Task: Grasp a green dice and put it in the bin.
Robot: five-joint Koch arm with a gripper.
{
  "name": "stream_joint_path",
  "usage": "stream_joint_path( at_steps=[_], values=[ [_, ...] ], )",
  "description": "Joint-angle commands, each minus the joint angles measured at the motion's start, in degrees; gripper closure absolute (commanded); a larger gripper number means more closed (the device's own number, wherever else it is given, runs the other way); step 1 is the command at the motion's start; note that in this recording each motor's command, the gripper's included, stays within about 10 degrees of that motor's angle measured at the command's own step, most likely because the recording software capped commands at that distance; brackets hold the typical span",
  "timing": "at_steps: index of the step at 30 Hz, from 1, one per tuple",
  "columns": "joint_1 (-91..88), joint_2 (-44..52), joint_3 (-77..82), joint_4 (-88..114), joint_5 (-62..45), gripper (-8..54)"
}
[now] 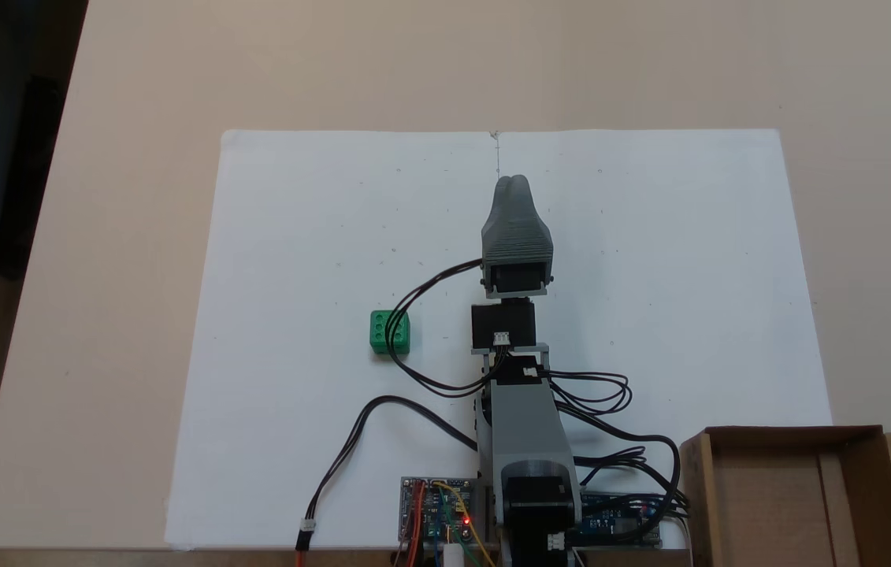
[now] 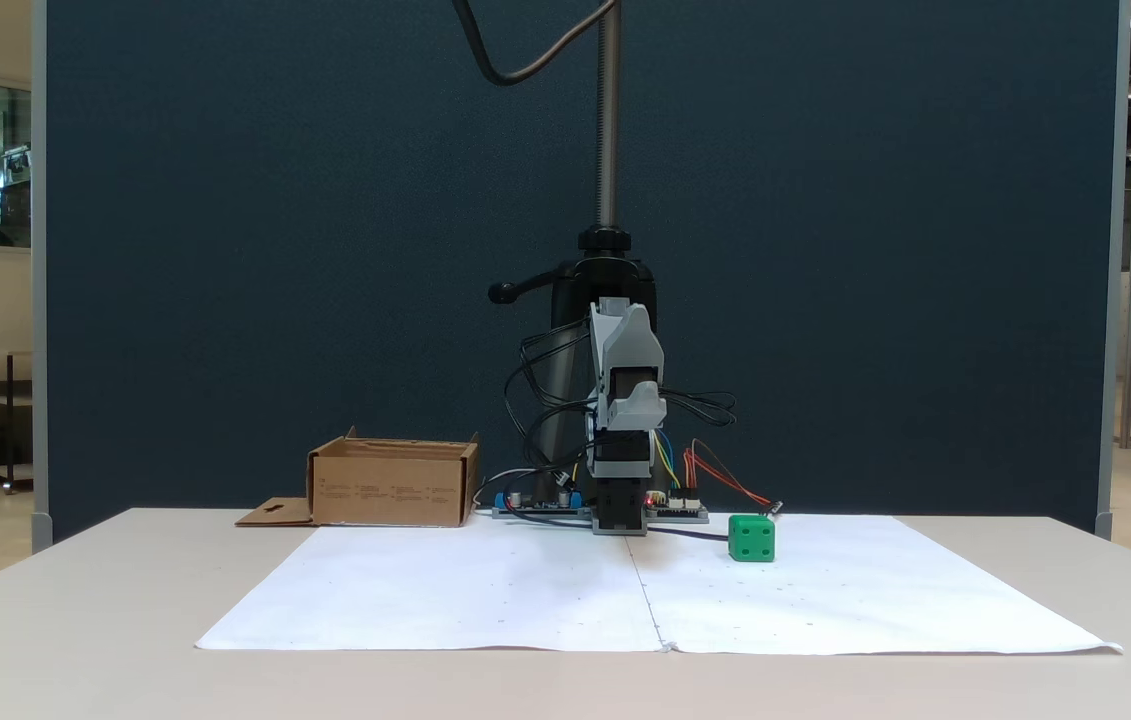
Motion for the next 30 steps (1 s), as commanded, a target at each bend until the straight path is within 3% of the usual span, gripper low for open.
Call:
stream_joint_path(
  at_steps=[1,8,19,30],
  values=[
    [-0.7,6.5,3.5,-4.6,-2.7,1.4],
    [-0.7,6.4,3.5,-1.4,-2.9,2.6],
    [-0.9,6.5,-5.8,27.4,-2.8,1.8],
    [-0.4,6.5,-36.1,70.7,-2.3,-0.3]
  ],
)
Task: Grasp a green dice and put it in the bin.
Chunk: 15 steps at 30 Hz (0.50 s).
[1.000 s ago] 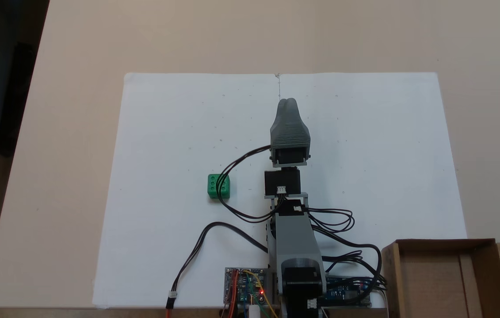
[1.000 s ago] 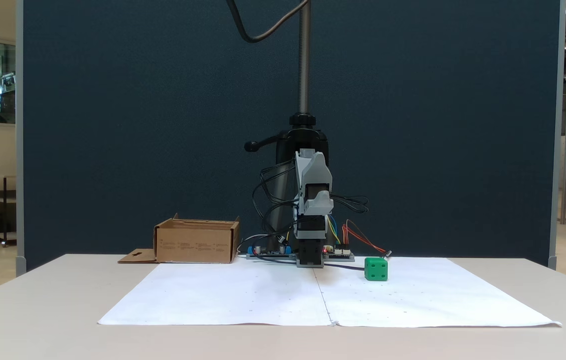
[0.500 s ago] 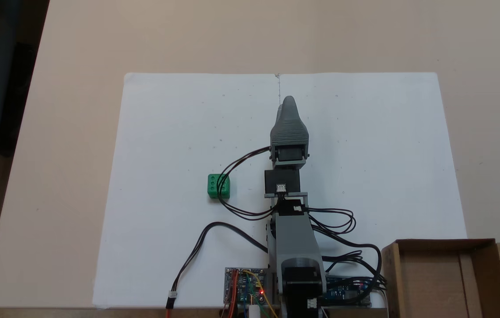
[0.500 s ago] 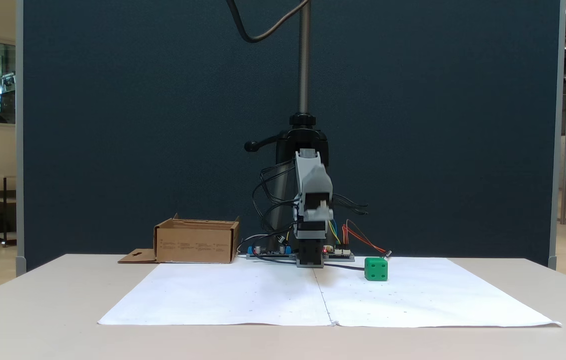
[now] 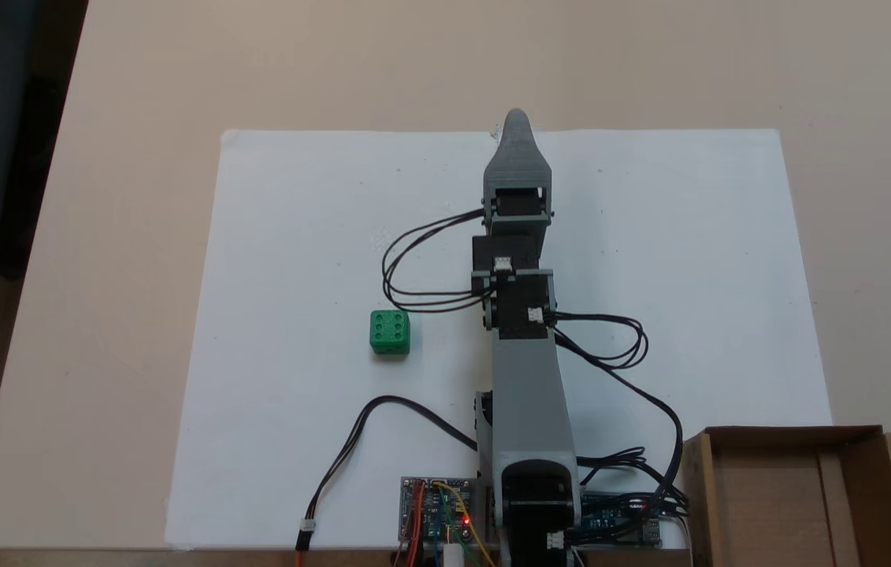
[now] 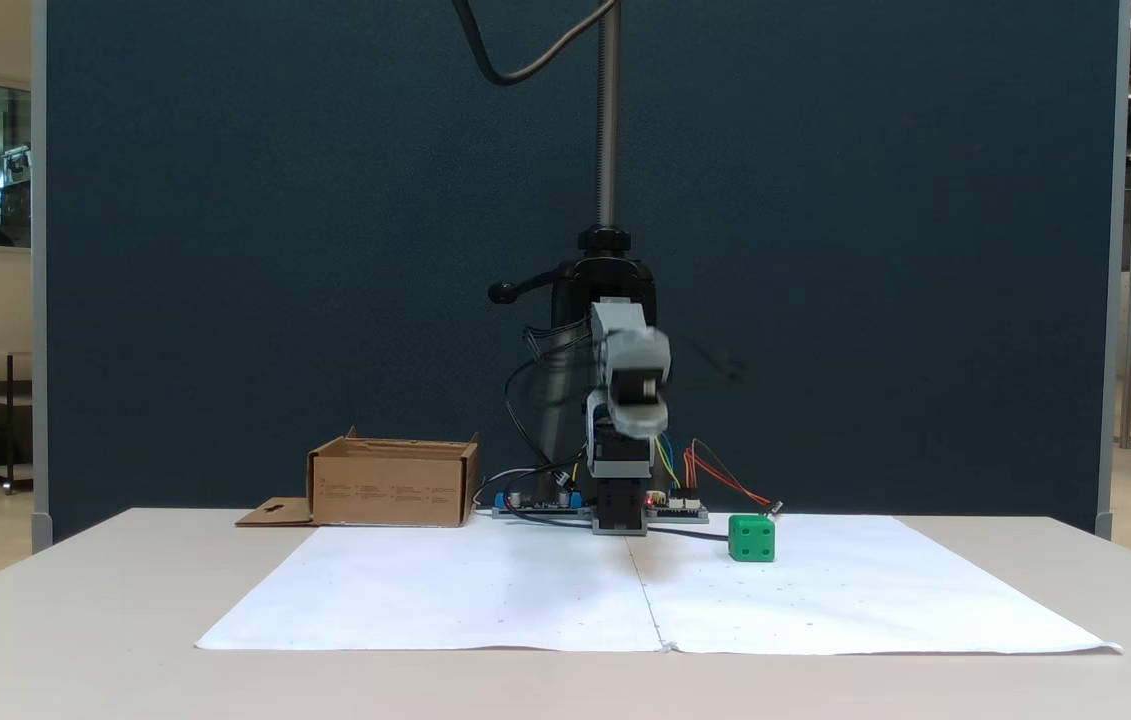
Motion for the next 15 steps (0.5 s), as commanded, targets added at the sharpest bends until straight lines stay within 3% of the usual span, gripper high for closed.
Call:
stream_joint_path(
  at_steps=[1,15],
  values=[
    [-0.6,6.5,-5.4,9.1,-1.2,-0.5],
    [-9.4,6.2,-35.2,58.7,14.6,-0.8]
  ],
)
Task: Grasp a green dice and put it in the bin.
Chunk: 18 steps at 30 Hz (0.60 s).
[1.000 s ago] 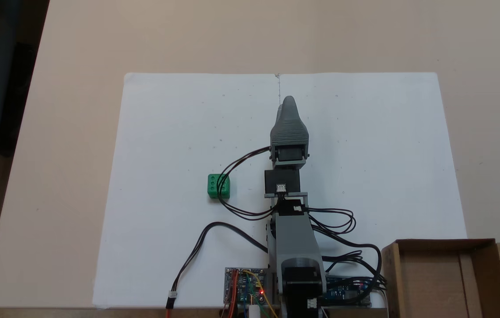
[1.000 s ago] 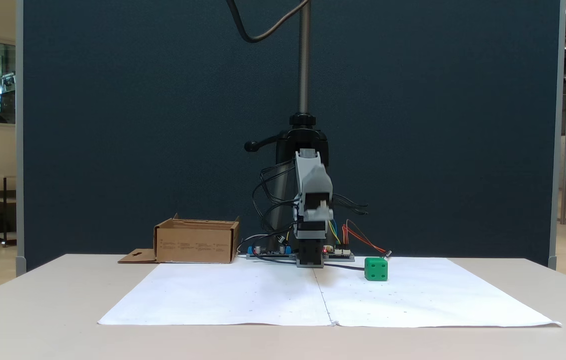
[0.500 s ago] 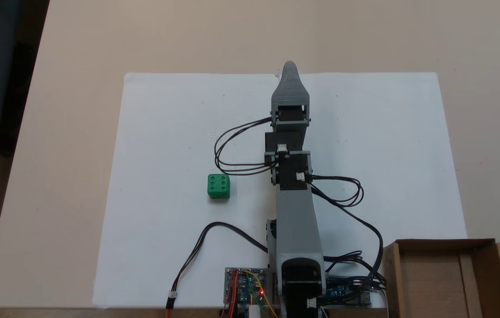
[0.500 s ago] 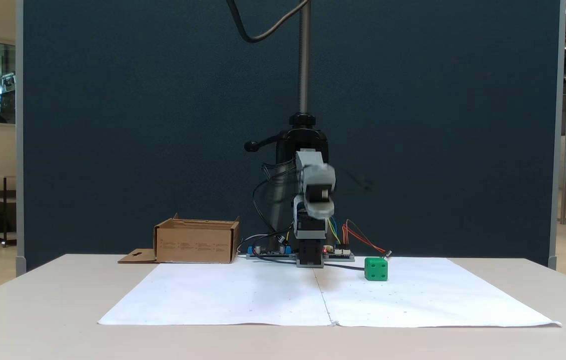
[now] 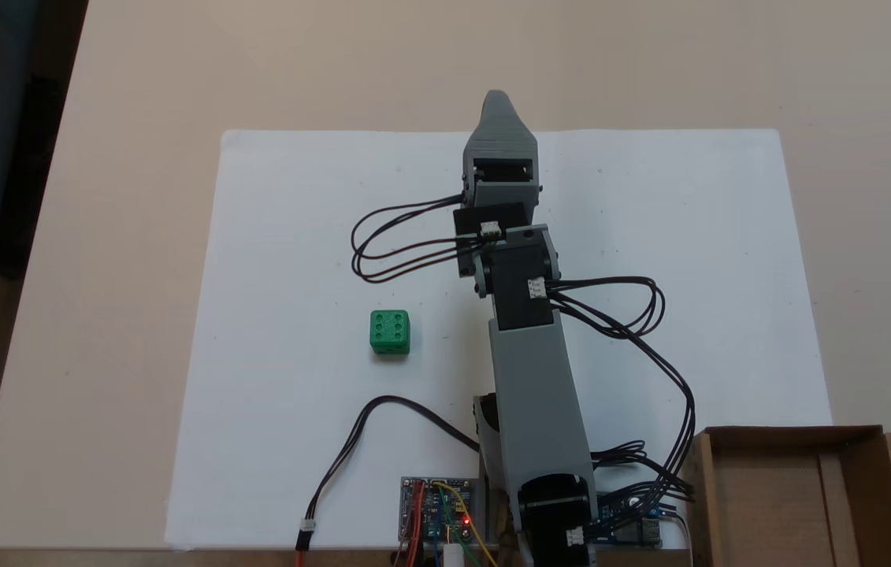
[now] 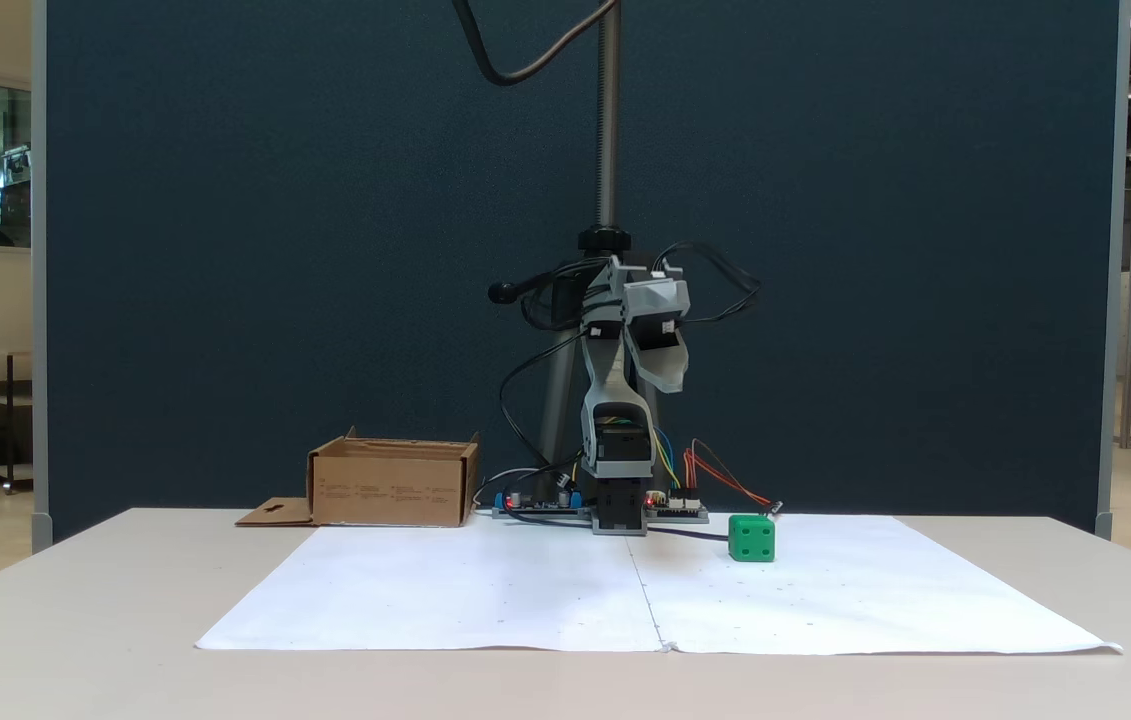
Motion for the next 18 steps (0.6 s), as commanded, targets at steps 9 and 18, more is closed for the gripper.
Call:
stream_joint_path(
  at_steps=[9,18],
  values=[
    [-18.9,1.5,-4.6,34.3,15.6,-0.1],
    [-32.8,-9.0,-6.7,57.4,25.5,1.2]
  ],
)
